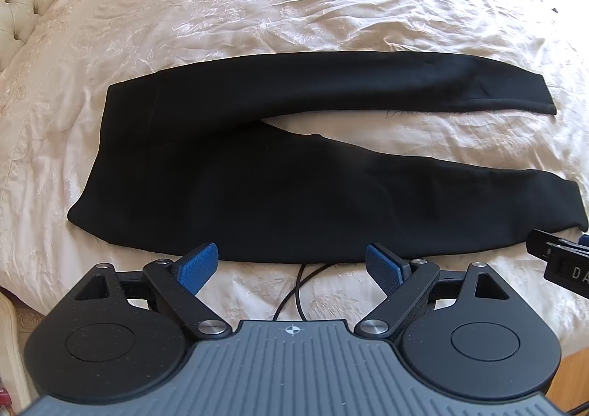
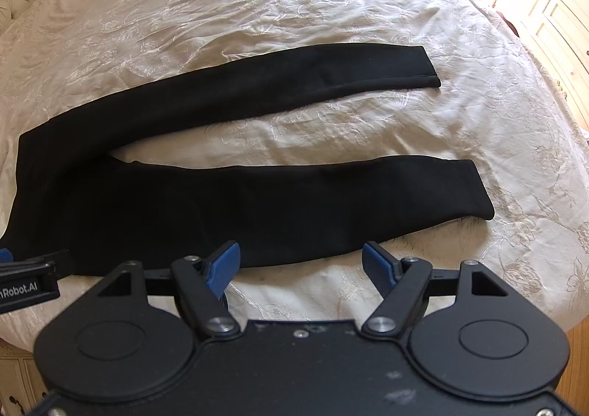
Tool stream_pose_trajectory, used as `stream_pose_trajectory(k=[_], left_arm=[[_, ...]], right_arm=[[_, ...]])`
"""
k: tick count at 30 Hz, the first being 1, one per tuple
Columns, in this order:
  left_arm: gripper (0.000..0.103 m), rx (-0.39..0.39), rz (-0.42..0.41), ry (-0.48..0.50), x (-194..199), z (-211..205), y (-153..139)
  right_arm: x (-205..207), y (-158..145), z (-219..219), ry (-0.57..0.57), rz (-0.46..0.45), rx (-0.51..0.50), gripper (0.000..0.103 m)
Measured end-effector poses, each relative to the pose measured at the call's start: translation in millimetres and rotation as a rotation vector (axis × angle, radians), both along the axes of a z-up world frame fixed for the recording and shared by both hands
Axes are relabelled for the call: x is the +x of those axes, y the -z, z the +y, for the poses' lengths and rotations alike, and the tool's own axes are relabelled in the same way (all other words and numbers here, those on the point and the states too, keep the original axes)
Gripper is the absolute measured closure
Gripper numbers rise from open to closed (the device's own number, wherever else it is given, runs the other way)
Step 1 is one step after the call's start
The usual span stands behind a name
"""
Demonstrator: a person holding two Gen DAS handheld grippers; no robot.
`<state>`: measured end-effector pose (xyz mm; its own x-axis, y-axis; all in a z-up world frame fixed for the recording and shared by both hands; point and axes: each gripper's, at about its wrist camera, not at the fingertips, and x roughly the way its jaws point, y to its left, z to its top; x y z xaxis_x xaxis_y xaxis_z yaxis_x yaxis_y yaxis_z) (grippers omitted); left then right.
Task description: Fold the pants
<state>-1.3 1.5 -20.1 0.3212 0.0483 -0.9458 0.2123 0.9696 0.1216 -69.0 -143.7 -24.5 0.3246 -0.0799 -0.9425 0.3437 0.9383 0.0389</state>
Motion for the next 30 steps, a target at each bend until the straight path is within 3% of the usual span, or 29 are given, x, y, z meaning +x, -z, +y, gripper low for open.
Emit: stream_pose_trajectory(k=[30], left_arm=[[0.015, 0.009, 0.024, -0.013, 1.5, -3.7, 4.5]], right_arm=[[8.5, 4.3, 0.1, -0.022, 0.011, 0.016, 0.026]])
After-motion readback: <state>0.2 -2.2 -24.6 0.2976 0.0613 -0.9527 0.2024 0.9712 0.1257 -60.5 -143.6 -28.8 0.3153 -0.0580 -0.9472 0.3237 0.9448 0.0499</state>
